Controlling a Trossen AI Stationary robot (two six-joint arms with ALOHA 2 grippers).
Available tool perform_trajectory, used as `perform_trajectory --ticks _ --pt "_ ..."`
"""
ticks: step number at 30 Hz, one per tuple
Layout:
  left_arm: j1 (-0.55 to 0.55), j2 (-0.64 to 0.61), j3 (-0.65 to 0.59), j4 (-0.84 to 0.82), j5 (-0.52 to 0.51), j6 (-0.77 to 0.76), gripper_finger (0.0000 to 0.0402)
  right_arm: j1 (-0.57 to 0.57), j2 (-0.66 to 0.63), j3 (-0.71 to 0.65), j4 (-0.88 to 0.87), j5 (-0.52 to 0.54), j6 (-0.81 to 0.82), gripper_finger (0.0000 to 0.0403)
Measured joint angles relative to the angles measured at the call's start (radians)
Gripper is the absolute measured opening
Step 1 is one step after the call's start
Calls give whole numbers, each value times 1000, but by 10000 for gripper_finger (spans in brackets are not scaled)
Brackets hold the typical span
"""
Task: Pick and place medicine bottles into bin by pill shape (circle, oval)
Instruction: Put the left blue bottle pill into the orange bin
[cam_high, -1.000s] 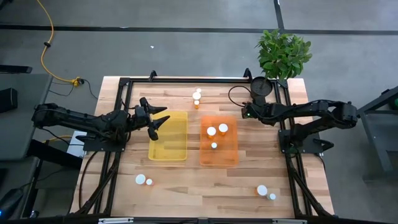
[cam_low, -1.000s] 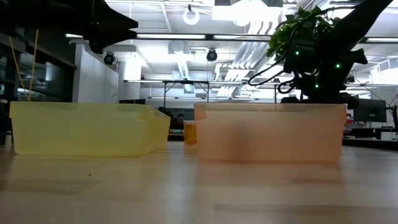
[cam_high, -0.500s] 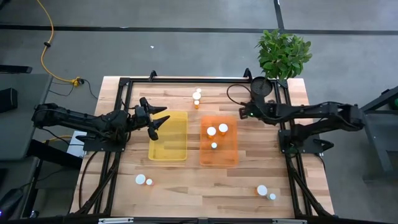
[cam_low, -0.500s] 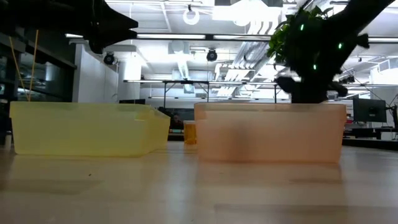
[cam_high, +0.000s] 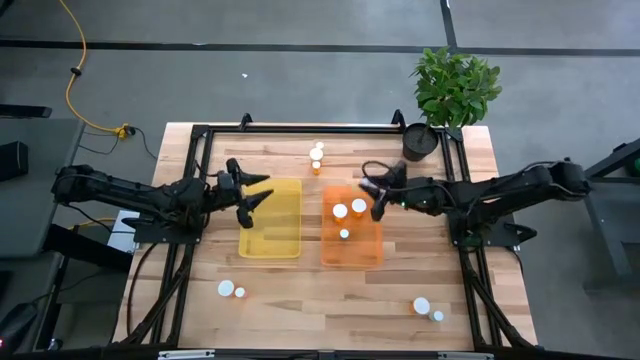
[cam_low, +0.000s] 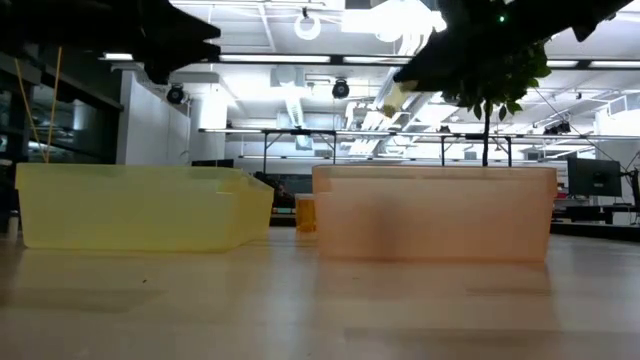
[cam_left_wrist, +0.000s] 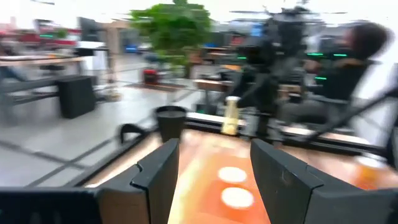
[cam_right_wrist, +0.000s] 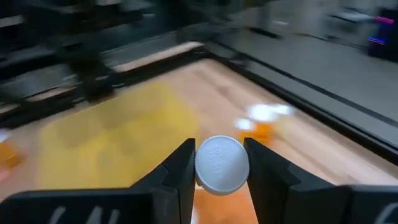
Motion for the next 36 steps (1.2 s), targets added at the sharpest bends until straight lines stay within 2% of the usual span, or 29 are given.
perform_trajectory --ticks 4,16,19,22,24,33,36 --pt "-5 0 0 0 98 12 188 13 20 0 25 -106 -54 103" --pt "-5 0 0 0 92 18 188 12 27 0 7 -138 -69 103" --pt "-5 0 0 0 90 18 188 5 68 0 88 -139 -73 103" --pt "-4 0 0 1 88 18 188 -1 154 8 209 -148 -115 103" --pt "-3 0 0 1 87 18 188 -8 230 49 226 -182 -126 103" --pt "-4 0 0 0 42 34 188 8 629 406 215 -296 -189 103" --pt "-4 0 0 0 42 34 188 20 751 528 151 -329 -203 103"
